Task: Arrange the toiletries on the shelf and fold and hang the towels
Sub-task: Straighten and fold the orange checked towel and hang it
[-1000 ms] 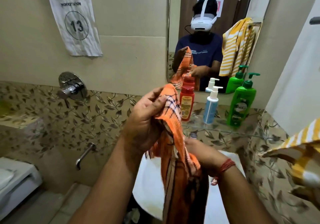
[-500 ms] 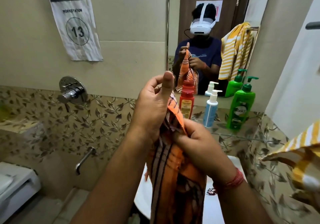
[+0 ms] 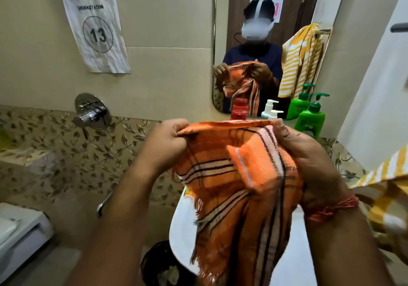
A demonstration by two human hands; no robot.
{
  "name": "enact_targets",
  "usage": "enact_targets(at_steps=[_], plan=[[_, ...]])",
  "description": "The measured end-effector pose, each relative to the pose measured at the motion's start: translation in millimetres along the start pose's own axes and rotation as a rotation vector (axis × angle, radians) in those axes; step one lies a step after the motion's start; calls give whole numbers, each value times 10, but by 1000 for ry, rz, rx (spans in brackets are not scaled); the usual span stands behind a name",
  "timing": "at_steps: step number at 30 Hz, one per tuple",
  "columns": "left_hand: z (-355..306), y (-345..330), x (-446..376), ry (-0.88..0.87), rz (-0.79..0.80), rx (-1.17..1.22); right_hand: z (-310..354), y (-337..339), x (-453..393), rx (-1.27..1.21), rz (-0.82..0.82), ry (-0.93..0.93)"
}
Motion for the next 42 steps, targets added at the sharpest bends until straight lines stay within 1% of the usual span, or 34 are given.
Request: enact_targets(at_steps=[1, 2, 4, 6, 9, 10, 11, 13, 15, 17, 19, 22, 24, 25, 26, 27, 29, 30, 32, 33, 35, 36, 37, 38, 39, 40, 42], plan=[[-19, 69, 21, -5, -62, 68, 2, 15, -8, -12, 1, 2], [-52, 118, 39, -3, -96, 195, 0, 20, -14, -25, 2, 5], [-170, 165, 80, 11, -94, 584, -20, -59, -23, -54, 44, -6], [-216, 148, 73, 45, -85, 887, -40, -188, -20, -40, 87, -13], [-139, 29, -6, 209, -87, 1176, -58, -391, 13, 34, 150, 27], [-114, 10, -21, 253, -104, 1196, -57, -439, 22, 56, 170, 39], [-96, 23, -34, 270, -137, 1170, -39, -464, 20, 95, 176, 58], [-103, 83, -31, 231, -192, 1037, 51, -428, -21, 291, 144, 136], [-203, 89, 0, 174, -158, 961, 127, -374, -65, 523, 104, 211], [-349, 62, 29, 62, -74, 880, 129, -359, -90, 665, 88, 233], [-498, -13, 55, -63, 63, 779, 115, -377, -106, 754, 76, 253], [-604, -175, 132, -142, 281, 654, 77, -375, -174, 844, 60, 260], [-675, -250, 180, -198, 358, 489, 43, -388, -212, 861, 87, 256], [-695, -270, 168, -216, 365, 454, 21, -384, -230, 845, 96, 252], [-730, -241, 151, -220, 326, 460, 6, -377, -235, 811, 100, 247], [-720, -181, 118, -206, 242, 496, -18, -357, -237, 768, 104, 239], [-652, -16, 81, -135, 33, 580, -95, -306, -227, 658, 148, 179], [-593, 54, 74, -78, -58, 640, -158, -264, -215, 586, 179, 117], [-375, 199, 61, 96, -235, 747, -295, -136, -151, 508, 240, -16], [-225, 296, 58, 208, -340, 809, -336, -55, -116, 547, 256, -52], [108, 526, 95, 408, -628, 945, -354, 95, -57, 624, 266, -65], [246, 604, 129, 469, -744, 957, -339, 161, -36, 601, 256, -59], [317, 650, 152, 495, -800, 910, -315, 217, -38, 530, 229, -55], [316, 661, 133, 451, -777, 830, -279, 239, -49, 444, 198, -56], [226, 596, 66, 328, -655, 765, -247, 211, -65, 374, 186, -47], [45, 469, 17, 175, -476, 712, -215, 104, -72, 327, 199, -41], [-343, 125, -9, -105, -49, 550, -185, -186, -102, 312, 270, -21]])
Point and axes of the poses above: each hand's wrist, its own x-axis away from the middle knuckle, its own y-axis out of the back of the hand, z = x × y, the point moved 8 cm from there along -x, towards the middle knuckle, and after that the axes turned 14 degrees about -x, right-handed, at the moved point
